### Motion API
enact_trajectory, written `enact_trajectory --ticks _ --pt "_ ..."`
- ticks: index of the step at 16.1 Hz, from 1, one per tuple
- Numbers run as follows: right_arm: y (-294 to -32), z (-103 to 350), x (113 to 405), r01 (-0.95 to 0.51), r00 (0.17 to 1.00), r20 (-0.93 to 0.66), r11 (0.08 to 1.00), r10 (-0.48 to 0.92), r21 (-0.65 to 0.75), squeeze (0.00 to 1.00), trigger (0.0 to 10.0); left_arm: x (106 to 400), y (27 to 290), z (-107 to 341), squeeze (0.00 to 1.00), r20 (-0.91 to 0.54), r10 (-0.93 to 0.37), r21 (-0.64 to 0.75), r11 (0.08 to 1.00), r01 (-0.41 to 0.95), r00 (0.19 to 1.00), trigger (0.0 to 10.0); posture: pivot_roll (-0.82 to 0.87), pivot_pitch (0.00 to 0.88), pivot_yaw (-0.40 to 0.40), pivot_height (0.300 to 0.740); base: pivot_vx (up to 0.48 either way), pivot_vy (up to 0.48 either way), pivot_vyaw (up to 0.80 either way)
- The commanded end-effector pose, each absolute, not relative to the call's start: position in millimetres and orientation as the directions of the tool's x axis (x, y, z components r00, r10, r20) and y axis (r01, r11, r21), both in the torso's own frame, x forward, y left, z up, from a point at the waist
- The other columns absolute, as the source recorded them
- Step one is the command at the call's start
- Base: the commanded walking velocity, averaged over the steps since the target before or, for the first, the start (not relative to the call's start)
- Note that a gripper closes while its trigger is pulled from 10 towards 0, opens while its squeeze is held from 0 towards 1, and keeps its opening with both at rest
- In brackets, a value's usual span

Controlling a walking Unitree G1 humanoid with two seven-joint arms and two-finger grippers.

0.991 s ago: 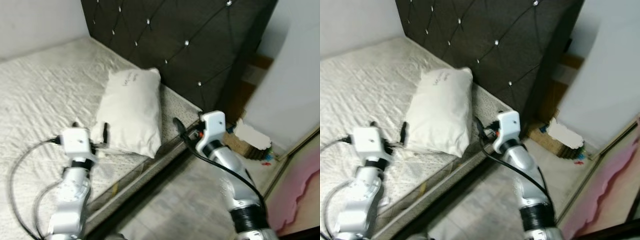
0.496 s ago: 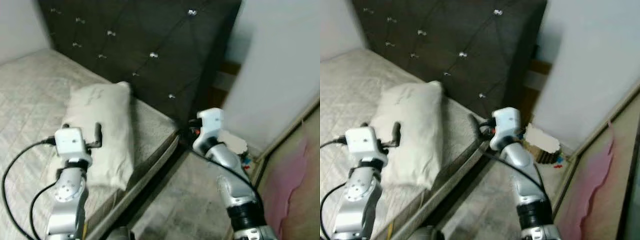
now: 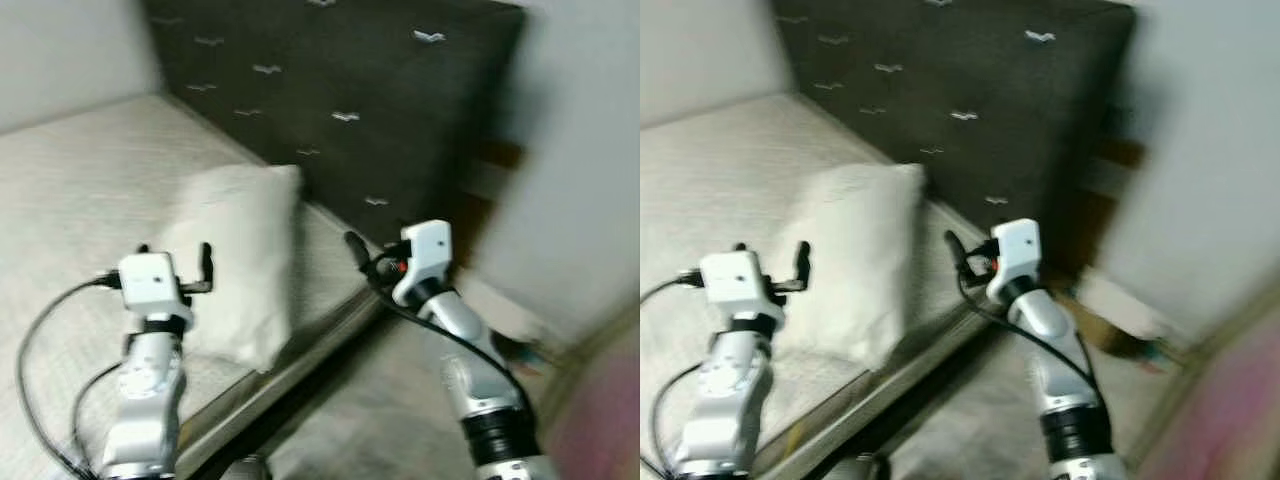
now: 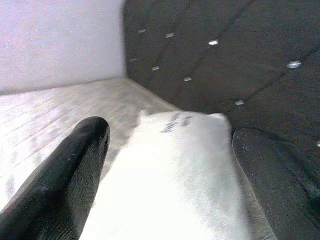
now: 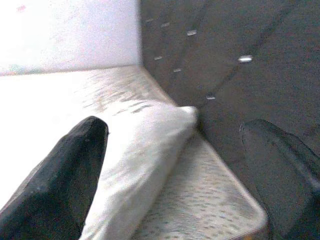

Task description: Clean up the room

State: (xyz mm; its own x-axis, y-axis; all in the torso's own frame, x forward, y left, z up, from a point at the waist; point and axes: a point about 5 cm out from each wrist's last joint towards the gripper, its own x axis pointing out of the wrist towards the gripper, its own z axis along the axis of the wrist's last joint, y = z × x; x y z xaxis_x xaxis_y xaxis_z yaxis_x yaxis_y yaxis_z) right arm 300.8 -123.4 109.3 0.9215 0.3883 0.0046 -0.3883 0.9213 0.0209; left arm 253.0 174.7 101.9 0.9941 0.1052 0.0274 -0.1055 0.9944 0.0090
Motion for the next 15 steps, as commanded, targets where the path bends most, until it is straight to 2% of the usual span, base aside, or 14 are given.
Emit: enact_trajectory --ticks 1,15 --pt "-124.4 110.8 300.3 -0.39 0.921 0.013 0.921 0.39 0.023 0.0 10.0 252.1 174.2 102.4 0.0 0.022 0.114 0.027 0.993 -0.114 0.993 10.0 -0.07 0.0 -0.045 0.74 0.0 0.0 0.8" --pt "-122.4 110.7 301.1 -0.386 0.922 0.013 0.922 0.386 0.032 0.0 10.0 254.4 177.5 99.9 0.0 -0.001 0.146 0.0 0.989 -0.146 0.989 10.0 -0.07 0.0 -0.04 0.74 0.0 0.0 0.8"
